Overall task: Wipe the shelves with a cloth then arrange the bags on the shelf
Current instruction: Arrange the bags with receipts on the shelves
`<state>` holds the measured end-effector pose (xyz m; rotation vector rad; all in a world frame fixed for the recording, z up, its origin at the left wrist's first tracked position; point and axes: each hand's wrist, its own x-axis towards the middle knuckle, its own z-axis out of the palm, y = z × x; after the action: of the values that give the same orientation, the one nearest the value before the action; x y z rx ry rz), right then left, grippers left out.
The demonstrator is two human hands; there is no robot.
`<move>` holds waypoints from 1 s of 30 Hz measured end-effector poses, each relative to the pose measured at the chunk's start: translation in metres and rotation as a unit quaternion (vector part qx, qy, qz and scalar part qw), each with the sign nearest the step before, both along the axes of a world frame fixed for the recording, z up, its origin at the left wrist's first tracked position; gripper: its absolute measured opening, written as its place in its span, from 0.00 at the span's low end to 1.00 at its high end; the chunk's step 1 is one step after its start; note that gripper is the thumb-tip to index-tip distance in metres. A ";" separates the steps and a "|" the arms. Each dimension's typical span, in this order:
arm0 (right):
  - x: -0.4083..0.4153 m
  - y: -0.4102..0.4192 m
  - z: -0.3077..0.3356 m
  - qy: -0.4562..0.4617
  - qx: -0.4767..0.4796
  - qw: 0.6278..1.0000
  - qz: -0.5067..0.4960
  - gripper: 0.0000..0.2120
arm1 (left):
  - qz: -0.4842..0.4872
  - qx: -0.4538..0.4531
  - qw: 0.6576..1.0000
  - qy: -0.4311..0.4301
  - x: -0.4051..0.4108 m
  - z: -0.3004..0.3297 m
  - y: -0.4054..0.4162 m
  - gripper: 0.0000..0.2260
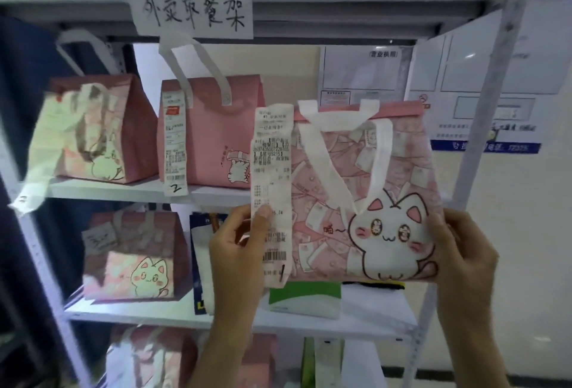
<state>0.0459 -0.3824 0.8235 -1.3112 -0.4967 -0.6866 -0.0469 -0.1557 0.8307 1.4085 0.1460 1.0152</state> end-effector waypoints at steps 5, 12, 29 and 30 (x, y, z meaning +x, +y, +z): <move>-0.021 0.057 -0.013 0.037 -0.100 0.992 0.073 0.08 | 0.078 -0.027 0.996 0.022 -0.048 -0.019 0.059 0.06; -0.049 0.211 -0.019 0.028 -0.141 0.979 0.141 0.08 | 0.177 -0.035 0.984 0.006 -0.126 -0.028 0.191 0.07; -0.018 0.539 0.064 0.086 -0.175 0.980 0.041 0.11 | 0.269 -0.072 0.960 -0.034 -0.260 -0.032 0.460 0.07; -0.014 0.546 0.064 0.096 -0.184 0.978 0.037 0.12 | 0.271 -0.072 0.959 -0.035 -0.264 -0.032 0.465 0.07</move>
<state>0.0322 0.1640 0.8874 -1.6789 -0.5275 -0.4098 -0.3105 0.3094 0.7987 1.2198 0.5661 1.4700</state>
